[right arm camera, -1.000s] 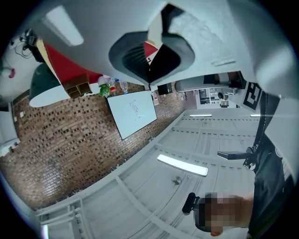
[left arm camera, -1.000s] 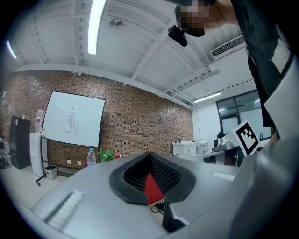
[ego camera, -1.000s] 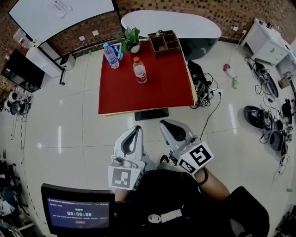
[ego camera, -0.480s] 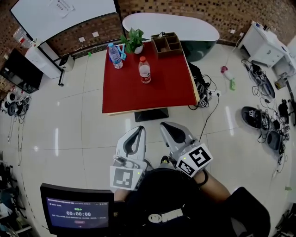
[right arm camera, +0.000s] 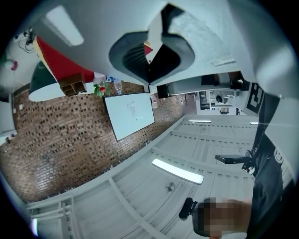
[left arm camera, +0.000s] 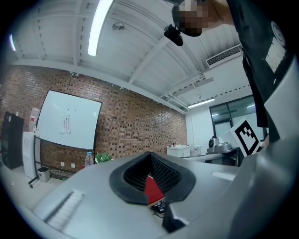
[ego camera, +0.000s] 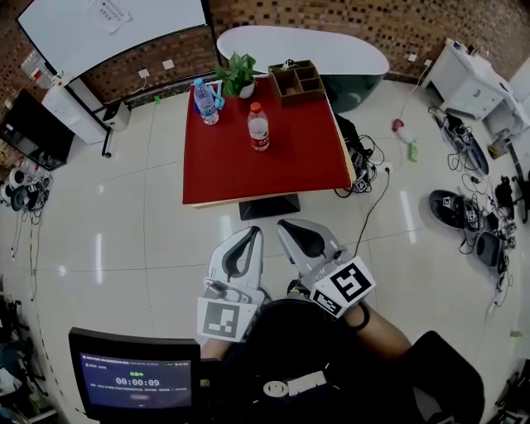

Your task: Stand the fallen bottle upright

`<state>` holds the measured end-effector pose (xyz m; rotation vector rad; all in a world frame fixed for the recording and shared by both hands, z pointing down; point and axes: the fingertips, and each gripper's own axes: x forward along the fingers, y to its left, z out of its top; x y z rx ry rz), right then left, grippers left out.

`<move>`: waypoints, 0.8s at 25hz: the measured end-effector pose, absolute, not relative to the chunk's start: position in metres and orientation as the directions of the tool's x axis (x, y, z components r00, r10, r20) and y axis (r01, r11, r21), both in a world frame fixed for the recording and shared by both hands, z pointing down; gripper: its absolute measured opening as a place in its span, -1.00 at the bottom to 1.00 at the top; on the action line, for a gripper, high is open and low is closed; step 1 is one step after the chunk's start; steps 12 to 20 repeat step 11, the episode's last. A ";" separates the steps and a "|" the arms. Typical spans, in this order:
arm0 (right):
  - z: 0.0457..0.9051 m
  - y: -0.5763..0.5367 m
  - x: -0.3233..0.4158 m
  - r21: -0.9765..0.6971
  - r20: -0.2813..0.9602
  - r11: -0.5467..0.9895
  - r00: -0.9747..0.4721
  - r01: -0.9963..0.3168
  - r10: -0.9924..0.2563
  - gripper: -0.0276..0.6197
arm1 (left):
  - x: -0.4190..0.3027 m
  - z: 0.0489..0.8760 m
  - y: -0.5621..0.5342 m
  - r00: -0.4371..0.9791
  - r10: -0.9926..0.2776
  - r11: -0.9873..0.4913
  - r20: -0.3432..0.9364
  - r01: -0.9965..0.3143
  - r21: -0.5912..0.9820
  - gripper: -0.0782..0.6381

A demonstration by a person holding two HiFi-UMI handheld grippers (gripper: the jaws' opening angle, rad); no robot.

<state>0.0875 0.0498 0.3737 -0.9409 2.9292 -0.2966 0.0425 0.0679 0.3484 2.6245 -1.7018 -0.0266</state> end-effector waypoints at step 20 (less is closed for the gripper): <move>0.371 0.047 0.096 -0.183 0.018 0.780 -0.795 -0.598 -0.606 -0.91 | 0.050 0.344 0.065 0.426 -0.905 -0.426 -0.008 -0.905 0.023 -0.78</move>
